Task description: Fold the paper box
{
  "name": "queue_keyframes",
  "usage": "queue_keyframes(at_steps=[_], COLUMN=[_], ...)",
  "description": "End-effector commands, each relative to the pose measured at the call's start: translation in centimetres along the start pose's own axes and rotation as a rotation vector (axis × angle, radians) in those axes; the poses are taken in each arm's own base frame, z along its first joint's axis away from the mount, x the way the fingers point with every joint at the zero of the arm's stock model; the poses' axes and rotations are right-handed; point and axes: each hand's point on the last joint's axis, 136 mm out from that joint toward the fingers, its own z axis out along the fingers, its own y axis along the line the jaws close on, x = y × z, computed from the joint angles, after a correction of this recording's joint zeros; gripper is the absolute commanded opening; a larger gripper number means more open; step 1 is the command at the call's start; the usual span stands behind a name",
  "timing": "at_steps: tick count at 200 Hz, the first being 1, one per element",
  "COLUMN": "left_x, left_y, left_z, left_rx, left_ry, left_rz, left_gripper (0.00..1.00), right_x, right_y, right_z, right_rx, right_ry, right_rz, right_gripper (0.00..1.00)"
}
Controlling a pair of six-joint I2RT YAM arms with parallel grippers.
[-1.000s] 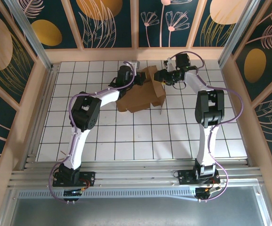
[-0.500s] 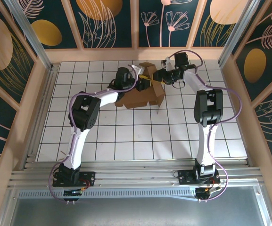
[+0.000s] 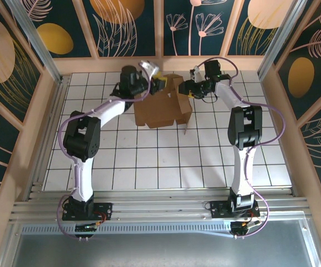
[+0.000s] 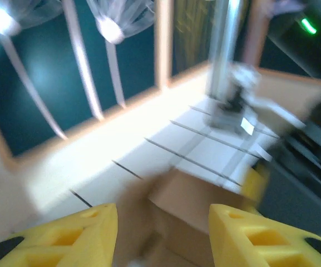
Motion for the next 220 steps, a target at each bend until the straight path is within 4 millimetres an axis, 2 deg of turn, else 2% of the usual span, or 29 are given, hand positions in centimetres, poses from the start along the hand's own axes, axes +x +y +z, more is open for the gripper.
queue_keyframes(at_steps=[1, 18, 33, 59, 93, 106, 121, 139, 150, 173, 220], left_x=[2.2, 3.9, 5.0, 6.4, 7.6, 8.1, 8.8, 9.8, 10.4, 11.5, 12.4], left_y=[7.6, 10.1, 10.8, 10.4, 9.4, 8.3, 6.1, 2.8, 1.6, 0.7, -0.3], left_z=[0.5, 1.8, 2.8, 4.5, 6.6, 7.0, 7.0, 6.0, 5.5, 5.3, 6.7], left_rx=[-0.192, -0.266, -0.261, -0.183, -0.059, 0.012, 0.129, 0.308, 0.366, 0.408, 0.404], left_ry=[0.118, 0.172, 0.179, 0.146, 0.107, 0.094, 0.067, 0.036, 0.028, 0.032, 0.020], left_rz=[-0.004, 0.079, 0.167, 0.306, 0.355, 0.341, 0.329, 0.362, 0.396, 0.424, 0.489], left_gripper=[0.48, 0.48, 0.47, 0.46, 0.53, 0.53, 0.55, 0.60, 0.61, 0.63, 0.63], right_x=[0.0, 0.0, 0.0, 0.1, 0.2, 0.3, 0.3, 0.3, 0.2, 0.2, 0.1], right_y=[-0.2, -0.1, -0.2, -0.3, -0.6, -0.7, -0.7, -0.8, -0.7, -0.4, 0.1], right_z=[0.0, 0.1, 0.1, 0.0, 0.2, 0.2, 0.2, 0.1, 0.1, 0.0, -0.2], right_rx=[-0.007, -0.011, -0.008, -0.002, 0.006, 0.008, 0.010, 0.011, 0.005, -0.019, -0.046], right_ry=[0.015, 0.017, 0.017, 0.022, 0.030, 0.032, 0.031, 0.029, 0.026, 0.023, 0.015], right_rz=[0.020, 0.019, 0.017, 0.016, 0.017, 0.020, 0.018, 0.021, 0.020, 0.016, 0.007], right_gripper=[0.63, 0.63, 0.63, 0.62, 0.62, 0.62, 0.62, 0.62, 0.62, 0.63, 0.66])
